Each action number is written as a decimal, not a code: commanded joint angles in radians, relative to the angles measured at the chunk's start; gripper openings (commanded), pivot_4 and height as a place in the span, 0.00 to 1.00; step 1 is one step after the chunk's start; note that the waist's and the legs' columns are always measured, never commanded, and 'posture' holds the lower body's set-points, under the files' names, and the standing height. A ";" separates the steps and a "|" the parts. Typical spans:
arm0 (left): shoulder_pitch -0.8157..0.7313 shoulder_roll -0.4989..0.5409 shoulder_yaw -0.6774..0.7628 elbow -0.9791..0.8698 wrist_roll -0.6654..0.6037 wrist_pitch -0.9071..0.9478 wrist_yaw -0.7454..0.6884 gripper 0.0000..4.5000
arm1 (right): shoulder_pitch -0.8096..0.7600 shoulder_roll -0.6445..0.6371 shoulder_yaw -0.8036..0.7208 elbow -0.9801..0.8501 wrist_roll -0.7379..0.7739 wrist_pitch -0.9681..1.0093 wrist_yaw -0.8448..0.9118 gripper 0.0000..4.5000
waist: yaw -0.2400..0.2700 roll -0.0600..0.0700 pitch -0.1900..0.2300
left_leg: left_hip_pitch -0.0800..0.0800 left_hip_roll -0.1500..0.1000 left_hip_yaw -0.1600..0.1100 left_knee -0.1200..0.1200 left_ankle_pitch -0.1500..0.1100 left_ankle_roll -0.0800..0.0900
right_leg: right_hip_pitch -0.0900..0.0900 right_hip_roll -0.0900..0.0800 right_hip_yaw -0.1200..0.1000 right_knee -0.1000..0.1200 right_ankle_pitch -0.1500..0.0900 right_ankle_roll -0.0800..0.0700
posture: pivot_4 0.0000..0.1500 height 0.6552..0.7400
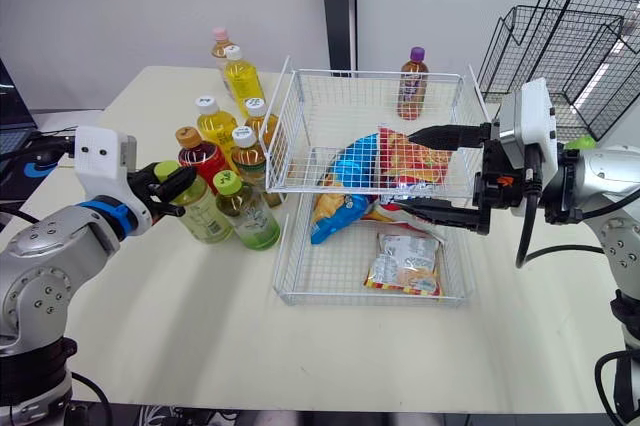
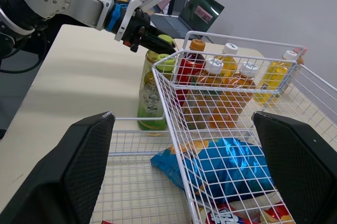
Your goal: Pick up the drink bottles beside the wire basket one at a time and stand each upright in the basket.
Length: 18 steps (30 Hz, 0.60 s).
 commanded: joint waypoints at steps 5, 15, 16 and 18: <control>-0.031 0.157 0.165 -0.014 -0.123 0.033 -0.205 0.31 | -0.011 -0.054 -0.113 -0.027 0.046 0.029 -0.017 1.00 | 0.000 -0.003 0.003 | -0.001 0.000 0.000 0.000 0.000 0.000 | -0.002 0.000 -0.001 0.000 0.000 0.000 | 1.00 1.00; -0.390 0.456 0.140 0.242 -0.296 0.126 -0.458 0.31 | 0.128 -0.146 -0.324 -0.051 0.073 0.102 -0.057 1.00 | 0.006 -0.005 0.005 | -0.003 -0.001 0.001 -0.001 0.000 0.000 | -0.001 -0.001 -0.003 -0.005 0.000 0.000 | 1.00 1.00; -0.444 0.473 0.115 0.279 -0.292 0.125 -0.473 0.31 | 0.148 -0.154 -0.347 -0.054 0.073 0.108 -0.059 1.00 | 0.005 -0.005 0.005 | -0.003 -0.001 0.000 -0.001 0.000 0.000 | 0.000 -0.001 -0.005 -0.004 0.000 0.000 | 1.00 1.00; -0.582 0.493 0.046 0.373 -0.275 0.104 -0.519 0.31 | 0.188 -0.168 -0.398 -0.062 0.083 0.126 -0.065 1.00 | 0.005 -0.004 0.005 | -0.003 0.000 0.001 -0.001 0.000 0.000 | -0.001 0.000 -0.004 -0.005 0.000 0.000 | 1.00 1.00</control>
